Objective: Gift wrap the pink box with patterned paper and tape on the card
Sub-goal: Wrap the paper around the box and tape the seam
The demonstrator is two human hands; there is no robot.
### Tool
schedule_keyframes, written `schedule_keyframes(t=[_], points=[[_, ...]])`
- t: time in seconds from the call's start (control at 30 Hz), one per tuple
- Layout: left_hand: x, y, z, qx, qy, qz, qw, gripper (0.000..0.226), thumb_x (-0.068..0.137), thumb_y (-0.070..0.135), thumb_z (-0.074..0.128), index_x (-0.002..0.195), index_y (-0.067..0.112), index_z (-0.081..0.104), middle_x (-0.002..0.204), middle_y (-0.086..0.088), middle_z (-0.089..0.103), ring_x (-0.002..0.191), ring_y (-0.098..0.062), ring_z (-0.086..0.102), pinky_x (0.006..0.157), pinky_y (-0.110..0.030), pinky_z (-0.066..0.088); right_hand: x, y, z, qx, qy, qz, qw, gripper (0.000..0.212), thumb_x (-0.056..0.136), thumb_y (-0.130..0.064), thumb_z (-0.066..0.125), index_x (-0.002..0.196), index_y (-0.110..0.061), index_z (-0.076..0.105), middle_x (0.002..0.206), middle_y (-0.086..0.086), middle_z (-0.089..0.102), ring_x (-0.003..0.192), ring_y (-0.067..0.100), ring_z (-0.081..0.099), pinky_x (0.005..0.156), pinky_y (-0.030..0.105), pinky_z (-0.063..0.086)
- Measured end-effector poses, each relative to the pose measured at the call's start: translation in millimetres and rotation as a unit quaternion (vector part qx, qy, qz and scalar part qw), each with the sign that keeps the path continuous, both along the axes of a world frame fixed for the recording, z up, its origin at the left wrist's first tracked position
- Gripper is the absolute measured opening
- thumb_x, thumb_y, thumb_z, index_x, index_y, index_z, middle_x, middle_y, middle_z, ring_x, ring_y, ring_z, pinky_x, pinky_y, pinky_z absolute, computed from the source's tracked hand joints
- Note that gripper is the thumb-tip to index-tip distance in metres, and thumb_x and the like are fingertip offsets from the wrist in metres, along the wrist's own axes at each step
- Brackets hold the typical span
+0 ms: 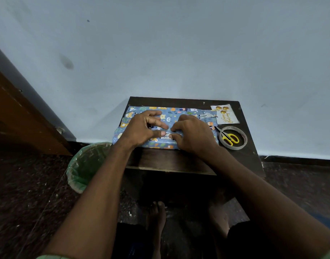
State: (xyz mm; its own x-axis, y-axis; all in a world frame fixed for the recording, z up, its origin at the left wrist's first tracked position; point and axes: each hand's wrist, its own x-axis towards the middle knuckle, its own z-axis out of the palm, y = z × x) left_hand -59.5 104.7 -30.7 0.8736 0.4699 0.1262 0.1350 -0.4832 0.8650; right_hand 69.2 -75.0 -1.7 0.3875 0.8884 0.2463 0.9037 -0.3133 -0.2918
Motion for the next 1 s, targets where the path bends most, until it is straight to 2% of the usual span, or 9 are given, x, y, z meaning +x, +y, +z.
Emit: schedule_keyframes(t=[0.17,0.4,0.47,0.57,0.63,0.77,1.0], points=[[-2.1,-0.2,-0.1,0.024,0.005,0.009,1.0,0.031,0.077,0.016,0.095,0.1,0.034,0.085,0.146,0.008,0.061,0.13,-0.005,0.061,0.099,-0.024,0.053,0.6,0.2,0.3,0.005,0.005,0.009,1.0,0.027,0.093,-0.035,0.073,0.117,-0.022,0.076,0.114,-0.001,0.067,0.113,0.023,0.06,0.08,0.035,0.05],[-2.6,-4.4,3.8,0.029,0.01,0.024,0.999,0.033,0.077,0.016,0.096,0.096,0.039,0.082,0.148,0.006,0.061,0.13,-0.008,0.061,0.099,-0.024,0.053,-2.3,-3.6,3.3,0.019,-0.006,0.04,0.999,0.032,0.094,-0.034,0.071,0.126,-0.036,0.072,0.109,-0.003,0.07,0.106,0.025,0.064,0.07,0.034,0.046],[-2.9,-4.3,3.8,0.032,0.012,0.022,0.999,0.035,0.077,0.016,0.095,0.096,0.042,0.082,0.147,0.007,0.061,0.131,-0.008,0.061,0.1,-0.026,0.053,-2.7,-4.2,3.3,0.018,-0.015,0.044,0.999,0.031,0.096,-0.032,0.07,0.127,-0.037,0.073,0.104,-0.003,0.067,0.104,0.026,0.062,0.066,0.033,0.039],[-3.2,-4.3,3.4,0.033,0.014,0.024,0.999,0.032,0.077,0.017,0.095,0.099,0.037,0.084,0.146,0.007,0.062,0.131,-0.008,0.06,0.101,-0.03,0.054,-6.4,-5.5,2.7,0.014,-0.028,0.051,0.998,0.029,0.1,-0.027,0.065,0.125,-0.037,0.075,0.099,-0.002,0.06,0.103,0.025,0.059,0.062,0.033,0.031],[-3.0,-4.9,3.8,0.041,0.017,0.027,0.999,0.031,0.078,0.018,0.095,0.1,0.036,0.085,0.145,0.006,0.063,0.13,-0.007,0.06,0.099,-0.027,0.054,-7.5,-5.4,2.7,0.011,-0.029,0.054,0.998,0.029,0.101,-0.027,0.062,0.125,-0.038,0.075,0.099,-0.002,0.058,0.103,0.025,0.058,0.062,0.034,0.031],[-4.6,-7.6,6.9,0.065,0.025,0.03,0.997,0.029,0.079,0.02,0.094,0.104,0.033,0.085,0.148,0.005,0.061,0.128,-0.006,0.061,0.087,-0.012,0.048,-8.4,-3.3,4.5,0.015,-0.022,0.041,0.999,0.029,0.1,-0.028,0.063,0.122,-0.042,0.075,0.098,-0.005,0.056,0.104,0.023,0.058,0.062,0.033,0.034],[-7.2,-10.0,11.4,0.103,0.029,0.025,0.994,0.027,0.08,0.027,0.094,0.102,0.038,0.083,0.142,0.006,0.064,0.112,-0.015,0.068,0.091,-0.034,0.058,-7.7,-1.3,2.6,0.033,-0.01,0.041,0.999,0.027,0.098,-0.025,0.065,0.118,-0.038,0.078,0.093,-0.007,0.052,0.099,0.023,0.058,0.06,0.031,0.033]])
